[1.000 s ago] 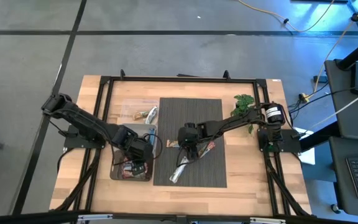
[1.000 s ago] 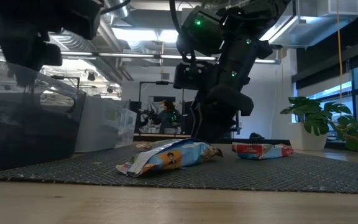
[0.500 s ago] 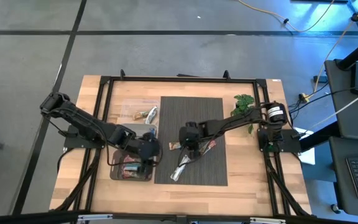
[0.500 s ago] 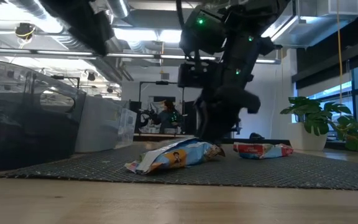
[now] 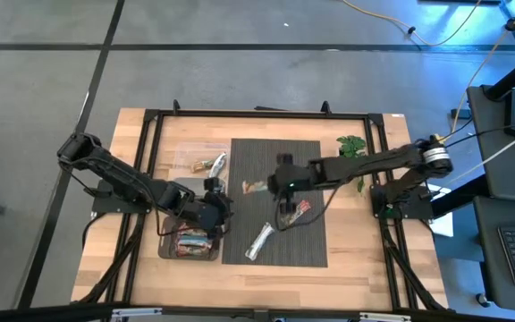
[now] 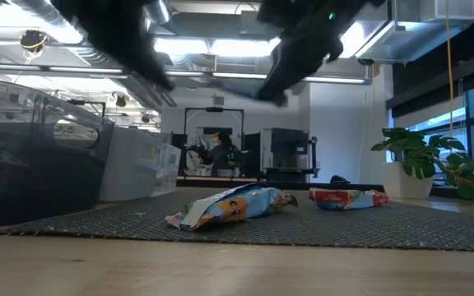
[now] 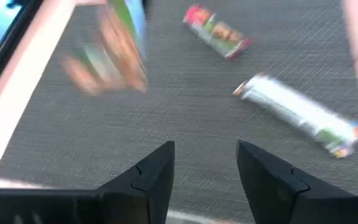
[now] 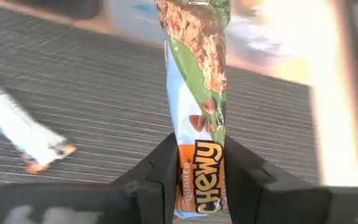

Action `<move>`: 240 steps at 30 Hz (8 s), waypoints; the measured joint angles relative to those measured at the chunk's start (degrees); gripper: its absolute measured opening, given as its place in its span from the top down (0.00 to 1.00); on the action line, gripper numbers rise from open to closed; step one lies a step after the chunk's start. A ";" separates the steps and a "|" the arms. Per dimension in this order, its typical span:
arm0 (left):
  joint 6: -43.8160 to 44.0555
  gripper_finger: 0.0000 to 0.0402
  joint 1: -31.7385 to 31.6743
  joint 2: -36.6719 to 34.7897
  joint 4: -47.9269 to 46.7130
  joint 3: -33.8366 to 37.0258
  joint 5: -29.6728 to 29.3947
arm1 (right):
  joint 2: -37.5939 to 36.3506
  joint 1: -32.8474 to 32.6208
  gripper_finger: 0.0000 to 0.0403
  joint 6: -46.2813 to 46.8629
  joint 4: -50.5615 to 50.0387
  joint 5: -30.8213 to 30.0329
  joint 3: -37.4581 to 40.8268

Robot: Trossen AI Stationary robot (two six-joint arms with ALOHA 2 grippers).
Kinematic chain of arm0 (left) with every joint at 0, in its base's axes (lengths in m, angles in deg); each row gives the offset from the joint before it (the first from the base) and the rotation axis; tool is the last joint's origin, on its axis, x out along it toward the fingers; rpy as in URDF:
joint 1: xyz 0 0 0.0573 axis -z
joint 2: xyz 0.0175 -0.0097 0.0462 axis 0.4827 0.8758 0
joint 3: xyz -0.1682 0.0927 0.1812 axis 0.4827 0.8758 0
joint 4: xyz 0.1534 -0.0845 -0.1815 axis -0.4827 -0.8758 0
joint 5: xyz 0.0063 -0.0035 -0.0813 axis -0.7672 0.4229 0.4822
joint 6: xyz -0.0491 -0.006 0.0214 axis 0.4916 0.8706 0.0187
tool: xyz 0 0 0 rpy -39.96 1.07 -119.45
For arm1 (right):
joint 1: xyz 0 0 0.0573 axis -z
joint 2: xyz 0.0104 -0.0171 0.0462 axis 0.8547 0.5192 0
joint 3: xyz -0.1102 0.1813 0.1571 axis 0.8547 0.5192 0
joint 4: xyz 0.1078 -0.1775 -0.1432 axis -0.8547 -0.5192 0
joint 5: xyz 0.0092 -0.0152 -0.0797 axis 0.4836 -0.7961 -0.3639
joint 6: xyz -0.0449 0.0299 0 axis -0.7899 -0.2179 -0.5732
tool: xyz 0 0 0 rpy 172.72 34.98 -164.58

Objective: Pick and place Granola Bars by type
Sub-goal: Put the yellow granola bar into the transparent bin

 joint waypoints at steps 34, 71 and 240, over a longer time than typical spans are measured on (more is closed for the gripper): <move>-30.12 0.64 -7.85 -8.09 74.40 25.37 10.58 | -1.56 -0.07 0.73 -3.08 28.33 14.56 -0.07; -31.92 0.52 -7.85 -8.09 74.70 25.33 13.11 | -0.61 -0.11 0.73 -2.95 28.94 16.50 0.00; -4.30 0.64 -9.14 -16.02 3.17 4.48 5.83 | 17.30 -7.35 0.33 -12.97 15.00 28.90 -0.09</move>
